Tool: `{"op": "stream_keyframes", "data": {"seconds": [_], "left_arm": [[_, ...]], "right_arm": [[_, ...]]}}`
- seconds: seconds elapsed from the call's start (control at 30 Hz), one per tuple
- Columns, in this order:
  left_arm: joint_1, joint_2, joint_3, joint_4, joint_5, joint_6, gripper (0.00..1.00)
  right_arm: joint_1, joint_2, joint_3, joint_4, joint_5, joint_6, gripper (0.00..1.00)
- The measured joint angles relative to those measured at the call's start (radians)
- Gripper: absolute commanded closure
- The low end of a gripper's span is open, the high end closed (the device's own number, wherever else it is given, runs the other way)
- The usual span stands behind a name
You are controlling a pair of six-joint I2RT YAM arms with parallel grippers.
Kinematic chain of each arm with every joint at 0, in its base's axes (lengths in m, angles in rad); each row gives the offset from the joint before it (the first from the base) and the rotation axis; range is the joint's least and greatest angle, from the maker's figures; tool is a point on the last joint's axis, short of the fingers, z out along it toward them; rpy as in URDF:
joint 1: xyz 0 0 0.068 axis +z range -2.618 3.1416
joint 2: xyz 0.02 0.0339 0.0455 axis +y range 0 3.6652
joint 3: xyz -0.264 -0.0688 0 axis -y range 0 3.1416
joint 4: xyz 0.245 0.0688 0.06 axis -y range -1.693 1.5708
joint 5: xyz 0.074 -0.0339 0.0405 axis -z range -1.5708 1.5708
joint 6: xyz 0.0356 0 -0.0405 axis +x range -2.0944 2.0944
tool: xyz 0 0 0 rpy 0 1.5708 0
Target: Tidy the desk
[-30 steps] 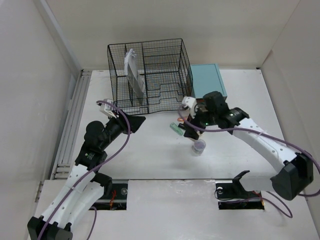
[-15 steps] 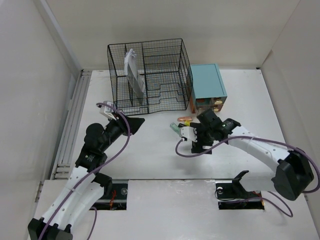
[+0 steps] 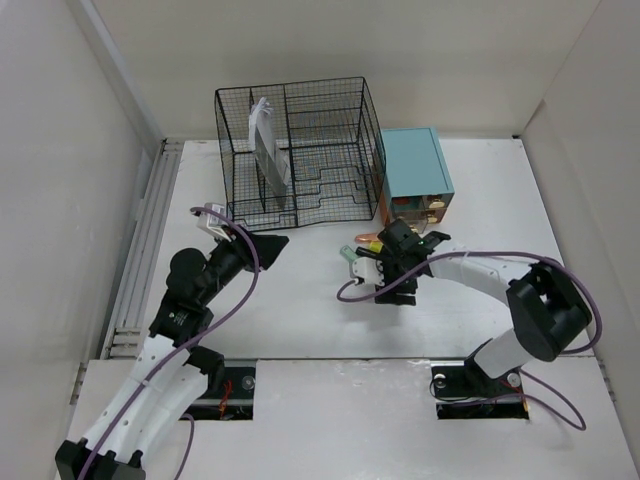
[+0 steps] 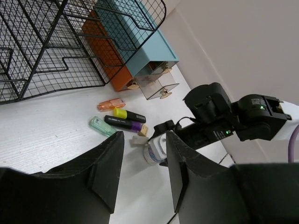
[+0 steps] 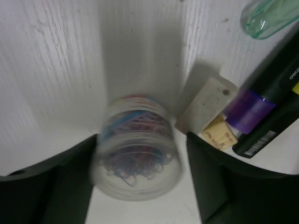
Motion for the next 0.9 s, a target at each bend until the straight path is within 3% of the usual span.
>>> {"op": "stream_keyframes", "data": {"seconds": [0.1, 0.33, 0.63, 0.77, 0.9], "left_arm": [[0.000, -0.003, 0.000, 0.000, -0.002, 0.001, 0.62], [0.000, -0.011, 0.000, -0.022, -0.003, 0.002, 0.62], [0.000, -0.009, 0.000, -0.021, -0.002, 0.001, 0.62], [0.000, -0.009, 0.000, -0.021, 0.001, 0.001, 0.62], [0.000, -0.009, 0.000, -0.021, 0.002, 0.001, 0.62]], "right_arm": [[-0.005, 0.027, 0.023, 0.012, -0.004, 0.006, 0.52], [-0.003, 0.032, 0.052, -0.033, -0.044, 0.012, 0.87], [-0.002, -0.123, 0.306, -0.180, -0.129, 0.041, 0.88], [-0.035, -0.183, 0.377, -0.127, -0.111, 0.097, 0.89], [-0.078, -0.183, 0.373, -0.037, -0.001, 0.186, 0.91]]}}
